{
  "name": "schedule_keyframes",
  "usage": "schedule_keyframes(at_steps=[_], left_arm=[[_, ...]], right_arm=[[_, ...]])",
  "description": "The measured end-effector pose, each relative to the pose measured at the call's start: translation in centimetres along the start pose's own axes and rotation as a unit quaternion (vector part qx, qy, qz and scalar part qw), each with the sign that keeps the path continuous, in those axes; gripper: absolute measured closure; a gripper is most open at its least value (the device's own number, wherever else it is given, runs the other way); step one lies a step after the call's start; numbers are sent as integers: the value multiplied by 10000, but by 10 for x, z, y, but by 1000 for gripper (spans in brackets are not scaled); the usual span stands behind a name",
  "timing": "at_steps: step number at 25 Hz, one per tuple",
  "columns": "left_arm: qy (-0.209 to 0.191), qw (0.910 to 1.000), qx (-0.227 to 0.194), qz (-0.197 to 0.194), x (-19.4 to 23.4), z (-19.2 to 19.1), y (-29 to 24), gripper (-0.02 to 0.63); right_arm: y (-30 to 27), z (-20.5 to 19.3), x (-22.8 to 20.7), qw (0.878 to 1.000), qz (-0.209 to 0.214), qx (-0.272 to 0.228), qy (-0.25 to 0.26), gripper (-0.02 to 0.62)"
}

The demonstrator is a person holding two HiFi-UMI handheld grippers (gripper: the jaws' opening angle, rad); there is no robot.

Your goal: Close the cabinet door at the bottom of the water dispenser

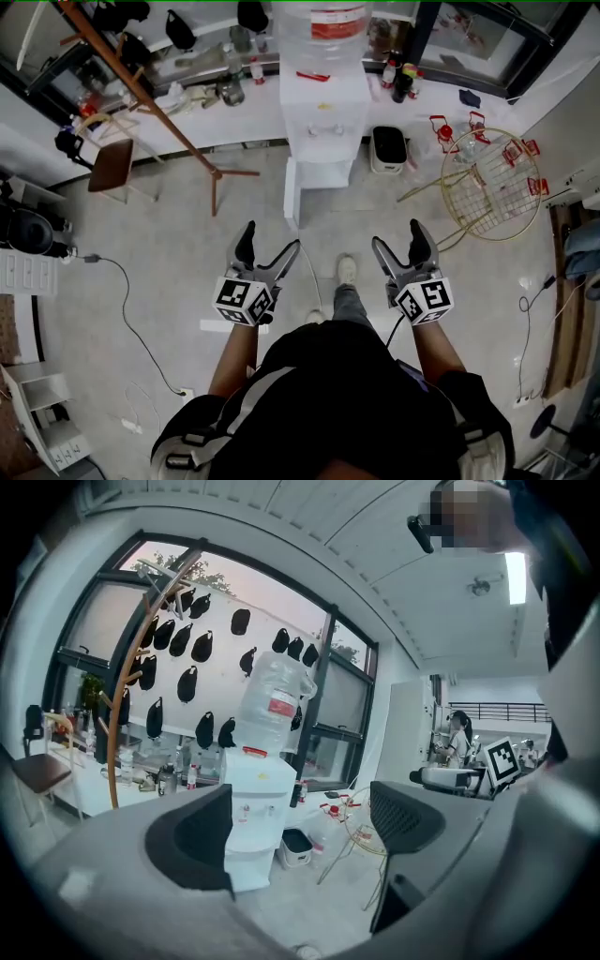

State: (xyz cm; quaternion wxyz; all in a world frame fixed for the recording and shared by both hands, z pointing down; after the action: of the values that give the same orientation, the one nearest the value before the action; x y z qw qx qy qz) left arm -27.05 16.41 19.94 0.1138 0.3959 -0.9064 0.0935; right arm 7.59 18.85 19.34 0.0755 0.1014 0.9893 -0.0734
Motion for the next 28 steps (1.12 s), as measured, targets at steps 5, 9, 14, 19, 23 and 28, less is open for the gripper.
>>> schedule_keyframes(at_steps=[5, 9, 14, 19, 23, 28], left_arm=[[19, 9999, 26, 138, 16, 4, -40, 150], [-43, 9997, 183, 181, 30, 3, -79, 150], [-14, 9988, 450, 182, 46, -7, -129, 150], [9, 9980, 561, 284, 57, -17, -173, 150], [-116, 9967, 676, 437, 63, -26, -190, 152], [50, 9952, 779, 595, 77, -49, -188, 153]], right_arm=[[-40, 4, -28, 9997, 123, 200, 89, 184], [-75, 8, -55, 9995, 142, 278, 106, 186], [-117, 8, -84, 9987, 315, 241, 316, 186], [-155, 4, -112, 9977, 502, 325, 331, 187], [-177, 2, -123, 9974, 583, 392, 140, 193], [-198, -23, -125, 9957, 679, 595, 207, 199]])
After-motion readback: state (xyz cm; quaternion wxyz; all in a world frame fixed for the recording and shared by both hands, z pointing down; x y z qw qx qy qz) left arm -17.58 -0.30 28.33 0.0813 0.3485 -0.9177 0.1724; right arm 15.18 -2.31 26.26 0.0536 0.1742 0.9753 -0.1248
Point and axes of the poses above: the fingertips, and each gripper's own axes: y backward along the fingers, x to its left, z out of its top, the point moved 10 cm from there along y, backward along the fingers, and after that the axes turned 14 degrees about -z, right-handed, at the moved point
